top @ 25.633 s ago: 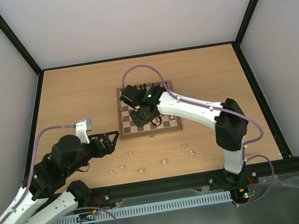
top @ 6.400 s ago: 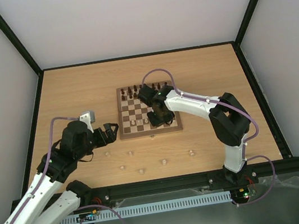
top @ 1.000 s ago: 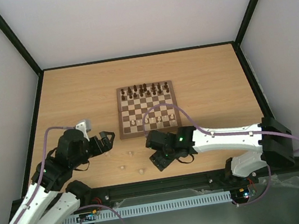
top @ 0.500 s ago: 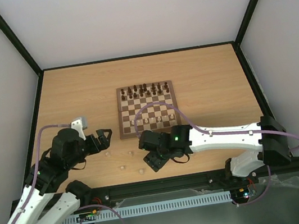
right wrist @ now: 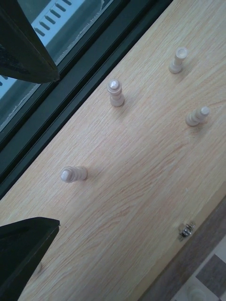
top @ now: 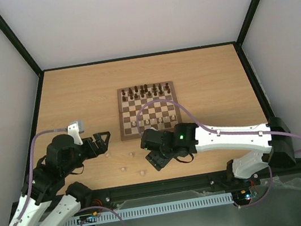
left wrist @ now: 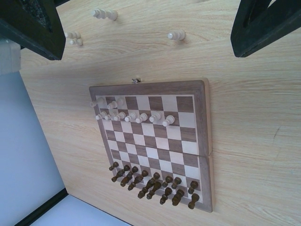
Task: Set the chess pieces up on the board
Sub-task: Pick up the chess piece at the center of the board.
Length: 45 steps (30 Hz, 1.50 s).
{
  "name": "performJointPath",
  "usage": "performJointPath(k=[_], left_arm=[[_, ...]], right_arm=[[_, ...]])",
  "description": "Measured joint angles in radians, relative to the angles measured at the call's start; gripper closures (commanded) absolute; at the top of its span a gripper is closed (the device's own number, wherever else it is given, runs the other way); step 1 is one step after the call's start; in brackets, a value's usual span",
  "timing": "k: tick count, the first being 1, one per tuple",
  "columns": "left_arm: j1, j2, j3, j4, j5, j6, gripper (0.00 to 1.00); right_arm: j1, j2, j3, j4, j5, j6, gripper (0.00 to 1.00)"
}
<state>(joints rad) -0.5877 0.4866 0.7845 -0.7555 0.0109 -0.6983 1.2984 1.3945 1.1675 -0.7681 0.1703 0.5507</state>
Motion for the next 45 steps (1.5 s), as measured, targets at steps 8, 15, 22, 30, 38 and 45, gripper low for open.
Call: performJointPath(k=[8, 15, 22, 30, 38, 45], left_arm=[[0.0, -0.011, 0.016, -0.025, -0.005, 0.0, 0.01], [0.0, -0.011, 0.033, -0.035, -0.011, 0.0, 0.01], [0.0, -0.018, 0.033, -0.044, -0.012, -0.002, 0.01], [0.0, -0.046, 0.033, -0.053, -0.011, -0.01, 0.01], [0.0, -0.061, 0.033, -0.085, -0.012, -0.013, 0.01], [0.0, -0.064, 0.033, -0.085, -0.011, -0.018, 0.01]], right_arm=[[0.002, -0.043, 0.047, -0.044, 0.023, 0.014, 0.21], [0.03, -0.023, 0.05, -0.04, 0.003, 0.014, 0.25], [0.118, 0.079, 0.037, 0.0, -0.017, 0.023, 0.33], [0.167, 0.214, 0.037, 0.056, -0.024, 0.045, 0.48], [0.168, 0.293, 0.048, 0.101, -0.03, 0.044, 0.48], [0.168, 0.382, 0.117, 0.11, -0.006, 0.036, 0.48]])
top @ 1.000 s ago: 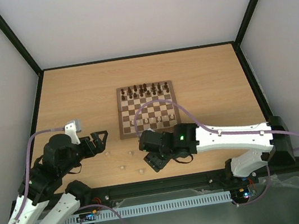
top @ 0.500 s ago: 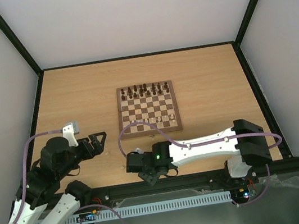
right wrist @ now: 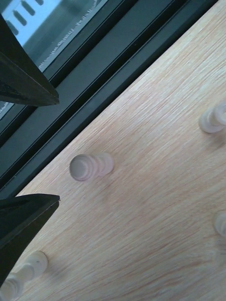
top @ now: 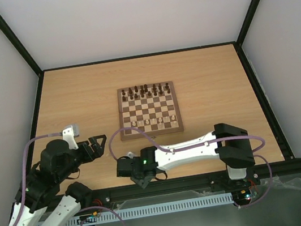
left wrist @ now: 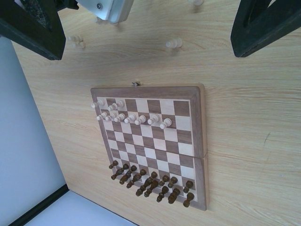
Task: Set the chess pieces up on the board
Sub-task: Pick up the chess piece at the center of the board.
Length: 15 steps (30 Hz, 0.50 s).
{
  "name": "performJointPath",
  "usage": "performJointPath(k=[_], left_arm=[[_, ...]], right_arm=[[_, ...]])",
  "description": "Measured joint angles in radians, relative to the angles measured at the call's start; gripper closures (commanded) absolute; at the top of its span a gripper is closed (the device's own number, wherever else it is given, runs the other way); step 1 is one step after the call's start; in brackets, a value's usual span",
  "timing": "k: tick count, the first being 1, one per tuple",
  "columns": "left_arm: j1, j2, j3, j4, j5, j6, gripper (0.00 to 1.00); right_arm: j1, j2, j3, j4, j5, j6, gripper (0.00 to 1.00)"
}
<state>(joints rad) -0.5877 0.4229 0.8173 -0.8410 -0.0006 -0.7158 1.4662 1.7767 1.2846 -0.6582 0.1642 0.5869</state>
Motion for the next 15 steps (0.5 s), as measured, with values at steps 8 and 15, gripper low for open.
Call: performJointPath(k=[8, 15], left_arm=[[0.0, 0.0, 0.0, 0.001, 0.0, -0.002, 0.01], [0.0, 0.0, -0.002, 0.005, 0.0, -0.002, 0.01]], right_arm=[[-0.018, 0.042, 0.046, 0.002, 0.022, -0.015, 0.54], [-0.043, 0.053, 0.047, 0.003, 0.021, -0.027, 0.58]])
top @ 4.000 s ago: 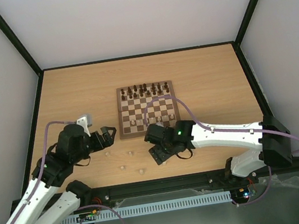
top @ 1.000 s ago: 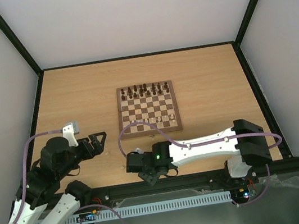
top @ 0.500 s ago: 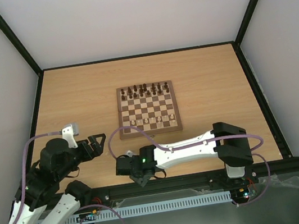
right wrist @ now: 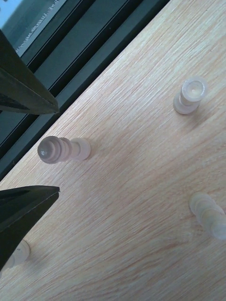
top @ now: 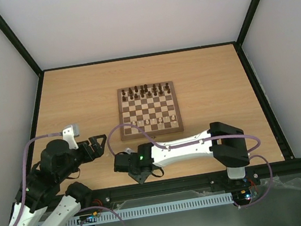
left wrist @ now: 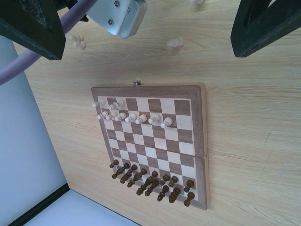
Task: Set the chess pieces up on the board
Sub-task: Pick up the chess piece at the center of the board.
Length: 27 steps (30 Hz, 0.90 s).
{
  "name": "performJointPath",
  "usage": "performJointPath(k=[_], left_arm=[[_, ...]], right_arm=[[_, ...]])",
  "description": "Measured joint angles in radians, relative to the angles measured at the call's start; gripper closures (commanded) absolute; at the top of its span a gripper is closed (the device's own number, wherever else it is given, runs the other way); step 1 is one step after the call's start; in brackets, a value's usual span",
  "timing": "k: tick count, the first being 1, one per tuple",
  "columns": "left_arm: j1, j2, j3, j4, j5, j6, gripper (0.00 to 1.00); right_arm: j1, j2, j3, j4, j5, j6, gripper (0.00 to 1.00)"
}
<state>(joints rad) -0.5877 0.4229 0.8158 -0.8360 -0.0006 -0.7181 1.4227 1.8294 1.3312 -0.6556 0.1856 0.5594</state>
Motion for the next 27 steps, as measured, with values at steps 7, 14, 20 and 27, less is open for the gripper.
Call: performJointPath(k=[7, 14, 20, 27], left_arm=[[0.0, 0.0, -0.016, 0.008, 0.0, 0.0, 0.01], [0.0, 0.001, -0.028, 0.018, 0.0, 0.0, 0.01], [0.0, 0.002, -0.032, 0.029, 0.0, 0.0, 0.01], [0.0, 0.003, -0.032, 0.037, 0.0, 0.0, 0.01]], right_arm=[[-0.017, 0.0, -0.001, 0.009, -0.006, -0.011, 0.62], [-0.019, 0.014, -0.007, 0.027, -0.029, -0.018, 0.66], [-0.019, 0.021, -0.024, 0.034, -0.043, -0.022, 0.74], [-0.022, 0.021, -0.039, 0.039, -0.046, -0.025, 0.88]])
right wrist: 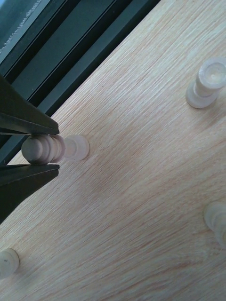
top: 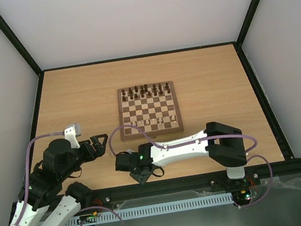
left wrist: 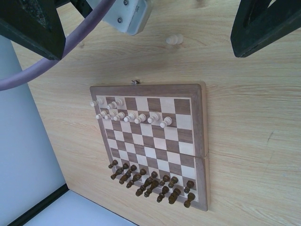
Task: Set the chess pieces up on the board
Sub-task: Pick up the chess piece at the center of the board, then place the chess piece on the chessboard.
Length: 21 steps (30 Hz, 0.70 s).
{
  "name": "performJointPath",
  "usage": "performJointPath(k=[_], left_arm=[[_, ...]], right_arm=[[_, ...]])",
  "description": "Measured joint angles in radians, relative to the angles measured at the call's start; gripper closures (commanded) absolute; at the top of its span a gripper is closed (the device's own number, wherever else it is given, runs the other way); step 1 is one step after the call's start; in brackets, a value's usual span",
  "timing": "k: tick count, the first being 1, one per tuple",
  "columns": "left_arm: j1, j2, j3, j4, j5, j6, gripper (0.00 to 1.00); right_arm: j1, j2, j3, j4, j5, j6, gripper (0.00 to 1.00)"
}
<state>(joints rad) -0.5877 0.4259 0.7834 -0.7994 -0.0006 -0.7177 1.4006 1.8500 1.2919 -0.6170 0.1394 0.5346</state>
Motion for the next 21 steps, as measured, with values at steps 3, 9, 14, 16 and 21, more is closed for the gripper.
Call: performJointPath(k=[3, 9, 14, 16, 21], left_arm=[[0.0, 0.001, 0.0, 0.0, 0.0, 0.0, 0.01], [0.0, 0.002, 0.0, 0.0, 0.0, 0.0, 0.01], [0.0, 0.003, 0.0, 0.0, -0.001, 0.0, 0.01], [0.0, 0.003, 0.0, 0.0, -0.001, 0.0, 0.01], [0.0, 0.003, 0.0, 0.0, -0.001, 0.001, 0.01]], right_arm=[[-0.002, 0.0, 0.0, 0.005, 0.0, -0.001, 0.91], [-0.038, -0.015, -0.001, 0.002, 0.004, -0.012, 0.91], [-0.143, -0.096, 0.011, -0.038, 0.029, -0.043, 0.91], [-0.193, -0.123, 0.028, -0.058, 0.041, -0.058, 0.91], [-0.307, -0.144, 0.098, -0.089, 0.064, -0.098, 0.91]])
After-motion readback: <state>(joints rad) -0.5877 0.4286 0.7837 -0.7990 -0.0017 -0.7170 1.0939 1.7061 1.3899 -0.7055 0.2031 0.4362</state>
